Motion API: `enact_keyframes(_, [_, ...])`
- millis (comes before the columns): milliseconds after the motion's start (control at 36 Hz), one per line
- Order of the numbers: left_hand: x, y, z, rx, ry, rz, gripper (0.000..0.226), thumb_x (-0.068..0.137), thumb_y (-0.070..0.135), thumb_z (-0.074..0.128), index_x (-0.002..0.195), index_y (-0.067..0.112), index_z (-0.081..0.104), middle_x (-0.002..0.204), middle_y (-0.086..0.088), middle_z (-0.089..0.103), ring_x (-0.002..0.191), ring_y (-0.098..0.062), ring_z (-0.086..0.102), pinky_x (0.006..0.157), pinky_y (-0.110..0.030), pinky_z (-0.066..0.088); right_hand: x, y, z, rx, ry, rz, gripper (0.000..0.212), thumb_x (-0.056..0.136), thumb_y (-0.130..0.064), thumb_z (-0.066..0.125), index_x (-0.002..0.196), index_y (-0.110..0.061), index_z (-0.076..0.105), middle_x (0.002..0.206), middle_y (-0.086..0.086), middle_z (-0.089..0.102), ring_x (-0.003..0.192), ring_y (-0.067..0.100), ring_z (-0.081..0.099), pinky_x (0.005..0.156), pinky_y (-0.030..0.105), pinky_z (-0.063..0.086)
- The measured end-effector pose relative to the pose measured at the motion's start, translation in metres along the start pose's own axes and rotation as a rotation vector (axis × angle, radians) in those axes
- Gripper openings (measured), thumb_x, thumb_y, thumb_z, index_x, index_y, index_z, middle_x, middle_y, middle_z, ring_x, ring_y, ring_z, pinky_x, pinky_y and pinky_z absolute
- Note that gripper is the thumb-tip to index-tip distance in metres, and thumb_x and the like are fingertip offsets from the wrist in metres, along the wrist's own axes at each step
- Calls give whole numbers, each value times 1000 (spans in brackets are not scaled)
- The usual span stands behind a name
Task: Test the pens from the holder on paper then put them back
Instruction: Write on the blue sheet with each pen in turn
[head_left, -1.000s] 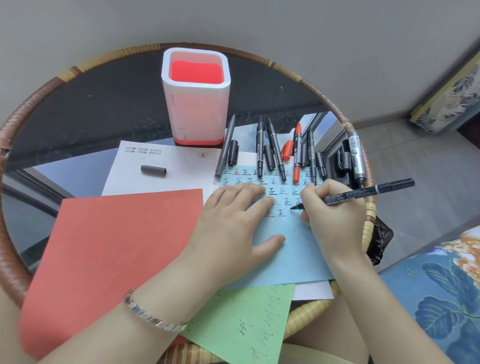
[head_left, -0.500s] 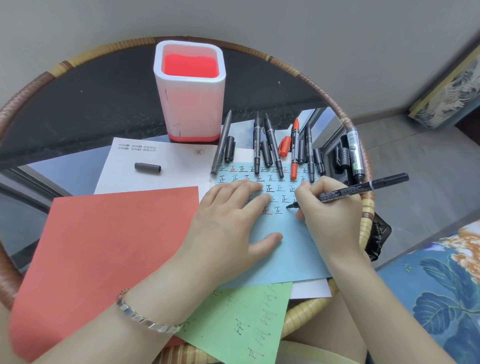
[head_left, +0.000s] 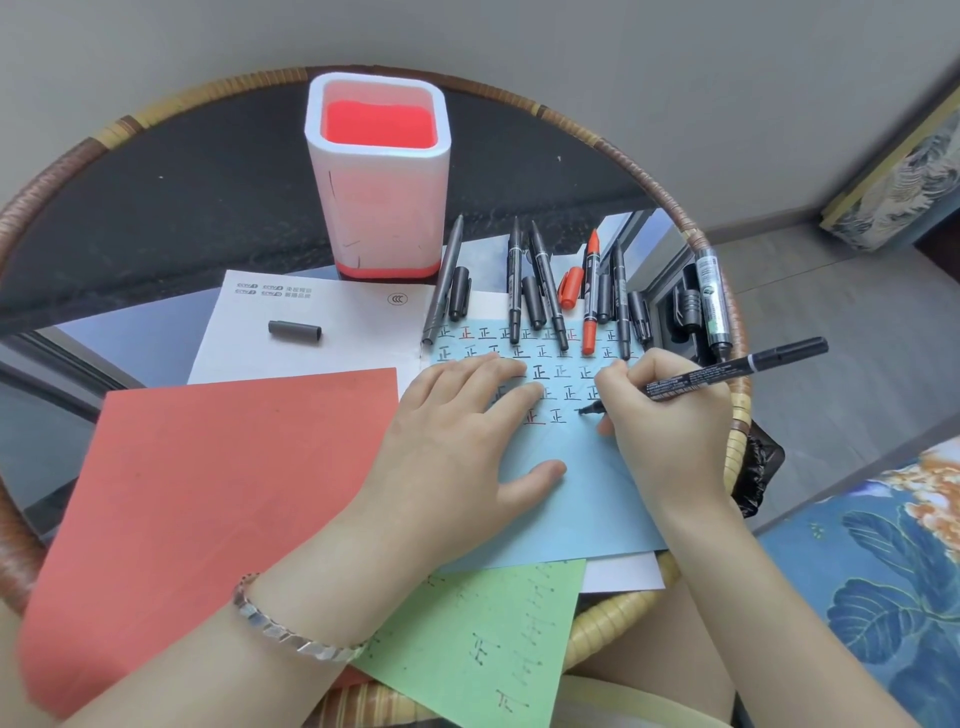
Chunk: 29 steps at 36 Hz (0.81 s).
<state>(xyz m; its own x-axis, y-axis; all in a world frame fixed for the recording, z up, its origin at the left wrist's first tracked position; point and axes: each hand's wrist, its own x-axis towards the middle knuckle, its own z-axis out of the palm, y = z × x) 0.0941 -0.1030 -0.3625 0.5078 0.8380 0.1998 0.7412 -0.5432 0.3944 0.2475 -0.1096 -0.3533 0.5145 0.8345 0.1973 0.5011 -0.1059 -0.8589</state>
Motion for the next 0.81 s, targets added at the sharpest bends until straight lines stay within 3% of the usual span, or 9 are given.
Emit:
enact_keyframes(417, [0, 0, 0, 2, 12, 2, 57, 72, 56, 45, 110, 18, 64, 116, -1, 62, 112, -24, 54, 97, -32, 25, 0, 3, -1, 3, 20, 27, 22, 62, -17, 52, 46, -3, 46, 44, 18, 54, 44, 18, 41, 52, 25, 35])
enact_keyframes(500, [0, 1, -1, 6, 10, 1, 56, 73, 56, 45, 110, 18, 64, 117, -1, 62, 113, -24, 54, 97, -32, 24, 0, 0, -1, 24, 14, 24, 25, 67, -11, 55, 48, 3, 46, 46, 24, 55, 38, 9, 42, 49, 22, 38])
enact_keyframes(611, [0, 0, 0, 5, 7, -3, 57, 73, 56, 44, 110, 18, 64, 117, -1, 62, 113, -24, 53, 97, -33, 24, -2, -5, -2, 58, -22, 7, 24, 73, 1, 55, 53, 12, 47, 50, 30, 55, 30, 1, 43, 43, 9, 34])
enact_keyframes(750, [0, 1, -1, 4, -1, -8, 57, 73, 56, 44, 111, 18, 63, 118, -1, 61, 114, -24, 53, 97, -32, 24, -1, 0, 1, 23, -20, -12, 26, 68, -10, 56, 46, -2, 46, 43, 17, 55, 39, 9, 41, 55, 25, 41])
enact_keyframes(806, [0, 1, -1, 2, -4, -9, 57, 73, 56, 45, 111, 18, 63, 118, -1, 61, 114, -25, 54, 98, -32, 24, -1, 1, 1, 27, -23, -7, 24, 64, -11, 54, 42, -6, 44, 40, 11, 53, 41, 10, 40, 54, 25, 40])
